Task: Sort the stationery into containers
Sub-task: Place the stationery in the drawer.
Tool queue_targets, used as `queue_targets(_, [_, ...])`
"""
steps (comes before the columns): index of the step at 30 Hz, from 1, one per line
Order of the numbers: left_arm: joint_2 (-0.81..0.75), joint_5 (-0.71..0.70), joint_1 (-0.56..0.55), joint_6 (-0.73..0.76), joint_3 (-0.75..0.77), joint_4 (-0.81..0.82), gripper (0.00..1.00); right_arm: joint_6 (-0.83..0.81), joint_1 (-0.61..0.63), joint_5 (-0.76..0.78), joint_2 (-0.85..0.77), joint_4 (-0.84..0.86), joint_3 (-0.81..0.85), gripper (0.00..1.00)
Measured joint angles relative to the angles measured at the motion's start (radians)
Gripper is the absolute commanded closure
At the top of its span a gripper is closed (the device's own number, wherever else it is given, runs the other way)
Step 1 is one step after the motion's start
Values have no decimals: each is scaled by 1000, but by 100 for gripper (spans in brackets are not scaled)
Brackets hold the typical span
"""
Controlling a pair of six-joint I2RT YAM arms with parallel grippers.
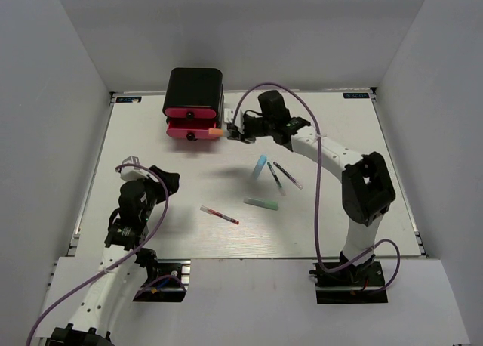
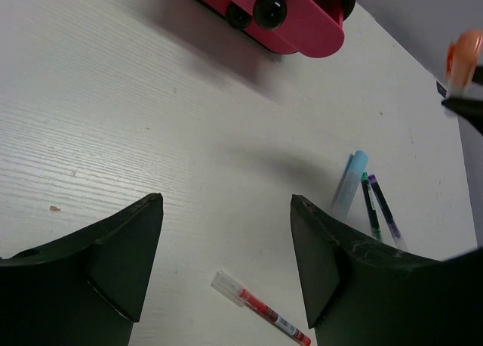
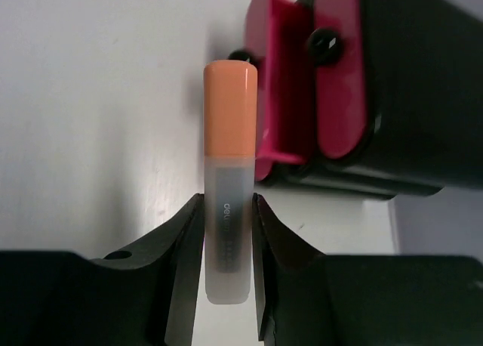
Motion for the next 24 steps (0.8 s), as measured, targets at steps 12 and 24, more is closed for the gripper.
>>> queue_targets(12, [-19, 0, 0, -18, -2, -8, 20, 153, 70, 45, 237, 396, 120, 99])
queue_targets(24, [-27, 0, -1, -18, -5, -15, 20, 171, 111, 80, 315, 620, 174, 99])
